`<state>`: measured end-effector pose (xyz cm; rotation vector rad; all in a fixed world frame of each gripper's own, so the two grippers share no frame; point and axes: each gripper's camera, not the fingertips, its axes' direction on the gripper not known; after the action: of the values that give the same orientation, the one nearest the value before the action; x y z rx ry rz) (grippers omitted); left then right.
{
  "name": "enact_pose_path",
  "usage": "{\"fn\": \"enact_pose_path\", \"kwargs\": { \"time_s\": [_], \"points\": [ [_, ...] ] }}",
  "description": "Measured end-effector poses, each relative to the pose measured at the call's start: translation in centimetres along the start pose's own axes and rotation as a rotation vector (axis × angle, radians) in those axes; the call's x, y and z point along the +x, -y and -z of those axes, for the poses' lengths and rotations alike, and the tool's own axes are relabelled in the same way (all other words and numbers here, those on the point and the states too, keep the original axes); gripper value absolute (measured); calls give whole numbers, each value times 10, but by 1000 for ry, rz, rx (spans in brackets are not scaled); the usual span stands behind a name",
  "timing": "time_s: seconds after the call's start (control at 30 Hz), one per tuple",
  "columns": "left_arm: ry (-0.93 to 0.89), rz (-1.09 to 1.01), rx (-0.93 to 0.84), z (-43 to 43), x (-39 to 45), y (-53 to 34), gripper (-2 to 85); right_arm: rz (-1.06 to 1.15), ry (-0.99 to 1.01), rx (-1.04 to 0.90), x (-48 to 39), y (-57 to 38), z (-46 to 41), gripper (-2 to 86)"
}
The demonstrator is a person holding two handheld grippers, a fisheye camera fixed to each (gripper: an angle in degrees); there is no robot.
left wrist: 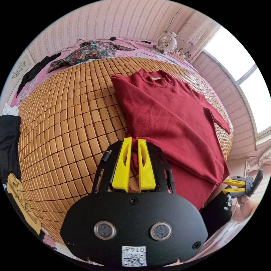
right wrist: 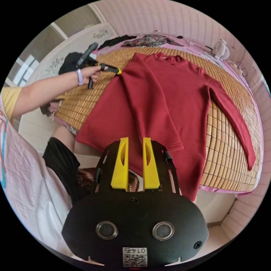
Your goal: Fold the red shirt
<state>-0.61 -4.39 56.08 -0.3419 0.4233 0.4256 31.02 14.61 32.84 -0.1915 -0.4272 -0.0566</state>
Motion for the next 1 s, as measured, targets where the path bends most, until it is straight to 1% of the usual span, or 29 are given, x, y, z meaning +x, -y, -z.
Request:
{"fn": "enact_pose_path", "kwargs": {
  "time_s": [0.03, 0.07, 0.13, 0.17, 0.2, 0.23, 0.3, 0.4, 0.5, 0.6, 0.67, 0.73, 0.8, 0.83, 0.87, 0.9, 0.93, 1.0],
  "points": [
    [1, 2, -3, -1, 1, 1, 36, -82, 6, 43, 21, -2, 8, 86],
    [0, 12, -4, -2, 1, 2, 36, -118, -20, 31, 31, -2, 6, 86],
    [-8, 30, 3, -2, 0, 2, 36, -209, -193, -97, 63, -9, -22, 88],
    [-10, 35, 9, -2, 0, 1, 37, -237, -211, -137, 70, -11, -30, 88],
    [-6, 30, 10, -2, 1, 1, 37, -283, -184, -186, 80, -16, -39, 89],
    [-1, 26, 9, -2, 2, 0, 37, -275, -158, -135, 81, -21, -31, 81],
    [27, 2, 4, -2, 7, 0, 38, -274, -146, -138, 81, -27, -25, 68],
    [59, 11, 22, -5, 13, -5, 41, -280, -186, -109, 83, -42, -19, 47],
    [84, 33, 34, -3, 19, -7, 47, -331, -155, -106, 88, -49, -21, 25],
    [17, 74, 44, 4, 15, -12, 52, -240, -161, -108, 77, -46, -8, 40],
    [12, 67, 31, 13, 12, -16, 55, -179, -218, -45, 73, -50, 12, 49],
    [27, 31, 66, 29, 15, -26, 45, -142, -457, 17, 82, -57, 32, 61],
    [103, -4, 169, 56, 27, -49, 32, -163, -593, 45, 106, -62, 40, 70],
    [110, -5, 186, 62, 31, -55, 28, -207, -633, 72, 128, -65, 44, 84],
    [98, -19, 222, 70, 41, -66, 22, -239, -638, 88, 141, -65, 47, 92],
    [65, -56, 242, 75, 56, -76, 15, -318, -629, 120, 169, -65, 53, 107],
    [51, -79, 239, 75, 66, -80, 12, -421, -601, 157, 197, -65, 60, 121],
    [22, -214, 159, 58, 118, -94, 3, -562, -545, 214, 235, -64, 67, 144]
  ]
}}
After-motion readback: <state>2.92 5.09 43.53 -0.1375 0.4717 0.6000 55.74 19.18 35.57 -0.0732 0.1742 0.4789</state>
